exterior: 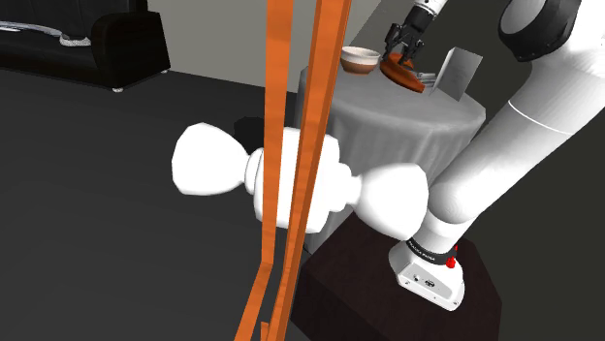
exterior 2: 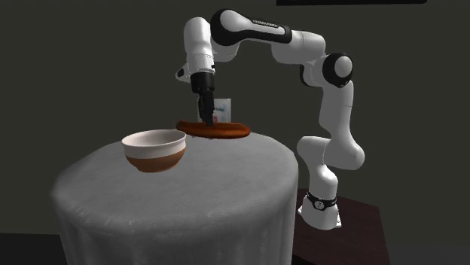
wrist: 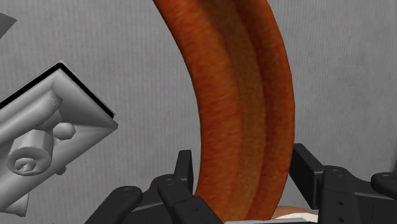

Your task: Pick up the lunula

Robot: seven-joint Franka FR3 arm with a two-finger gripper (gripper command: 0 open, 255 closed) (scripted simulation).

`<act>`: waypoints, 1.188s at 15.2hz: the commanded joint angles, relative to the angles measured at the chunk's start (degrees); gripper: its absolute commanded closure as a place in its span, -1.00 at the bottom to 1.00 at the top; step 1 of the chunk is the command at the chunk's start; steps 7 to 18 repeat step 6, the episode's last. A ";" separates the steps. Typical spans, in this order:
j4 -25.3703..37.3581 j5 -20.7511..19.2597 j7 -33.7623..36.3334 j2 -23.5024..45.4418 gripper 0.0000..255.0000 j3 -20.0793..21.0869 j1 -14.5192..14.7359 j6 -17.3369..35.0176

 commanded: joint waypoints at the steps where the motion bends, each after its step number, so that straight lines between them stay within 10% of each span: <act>1: 2.22 0.37 0.12 0.64 1.00 -0.26 -0.01 -1.74; 18: 5.65 1.02 0.38 1.69 1.00 -0.64 -0.03 -4.36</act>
